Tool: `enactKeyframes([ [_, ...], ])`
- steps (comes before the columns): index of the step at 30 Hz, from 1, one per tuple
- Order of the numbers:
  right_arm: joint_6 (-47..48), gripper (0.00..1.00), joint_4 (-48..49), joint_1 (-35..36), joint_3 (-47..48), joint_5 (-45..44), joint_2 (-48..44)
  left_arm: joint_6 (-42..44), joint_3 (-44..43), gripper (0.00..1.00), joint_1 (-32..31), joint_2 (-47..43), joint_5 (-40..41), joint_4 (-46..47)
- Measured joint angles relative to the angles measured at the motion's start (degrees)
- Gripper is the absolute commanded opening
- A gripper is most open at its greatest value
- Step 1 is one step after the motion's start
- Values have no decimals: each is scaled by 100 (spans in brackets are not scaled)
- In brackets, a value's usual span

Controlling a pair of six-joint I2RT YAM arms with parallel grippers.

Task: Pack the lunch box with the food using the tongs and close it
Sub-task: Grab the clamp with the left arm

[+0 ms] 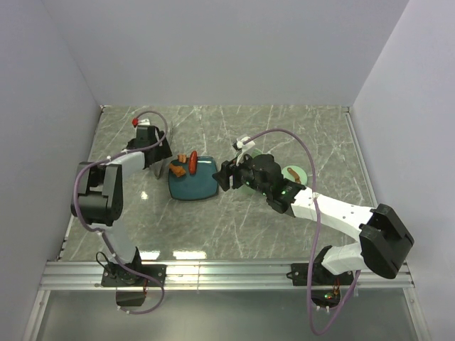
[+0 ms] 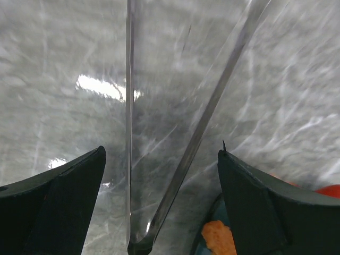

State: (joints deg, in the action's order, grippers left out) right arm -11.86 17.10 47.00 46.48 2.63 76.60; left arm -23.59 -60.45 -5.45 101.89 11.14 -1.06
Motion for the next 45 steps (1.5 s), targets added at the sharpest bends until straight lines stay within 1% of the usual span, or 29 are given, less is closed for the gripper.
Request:
enactKeyframes([
  [5, 0, 71, 4, 0, 0, 2, 44, -13, -114, 93, 0, 227, -70, -190],
  [9, 0, 71, 0, 0, 0, 2, 164, -11, -437, 92, 0, 424, -79, -264],
  [15, 0, 71, 2, 0, 0, 2, 219, 2, -837, 82, -4, 769, -76, -481],
  [19, 0, 71, 2, 0, 0, 2, 219, 22, -1075, 81, -7, 1008, -57, -750],
  [24, 0, 71, 4, -2, 0, 9, 219, 92, -1379, 79, -101, 1209, 264, -1119],
  [25, 0, 71, 4, 0, 0, 13, 219, 142, -1502, 78, -146, 1290, 372, -1222],
  [26, 0, 71, 4, 0, 0, 20, 219, 157, -1615, 70, -186, 1368, 446, -1261],
  [28, 0, 71, 7, 0, 0, 20, 221, 195, -1840, 60, -297, 1515, 614, -1331],
  [29, 0, 71, 7, 0, 0, 20, 221, 212, -1886, 52, -345, 1547, 680, -1335],
  [30, 0, 71, 7, 0, 0, 17, 221, 232, -1908, 49, -391, 1572, 745, -1331],
  [33, 0, 71, 7, 0, -2, 17, 221, 302, -1873, 47, -485, 1558, 901, -1296],
  [36, 0, 71, 7, 0, -2, 20, 221, 321, -1657, 44, -503, 1414, 1036, -1207],
  [40, 0, 71, 13, 0, -2, 17, 251, 343, -1147, 44, -509, 973, 1320, -1231],
  [45, 0, 72, 15, -2, -2, 15, 271, 345, -822, 45, -546, 267, 1620, -1222],
])
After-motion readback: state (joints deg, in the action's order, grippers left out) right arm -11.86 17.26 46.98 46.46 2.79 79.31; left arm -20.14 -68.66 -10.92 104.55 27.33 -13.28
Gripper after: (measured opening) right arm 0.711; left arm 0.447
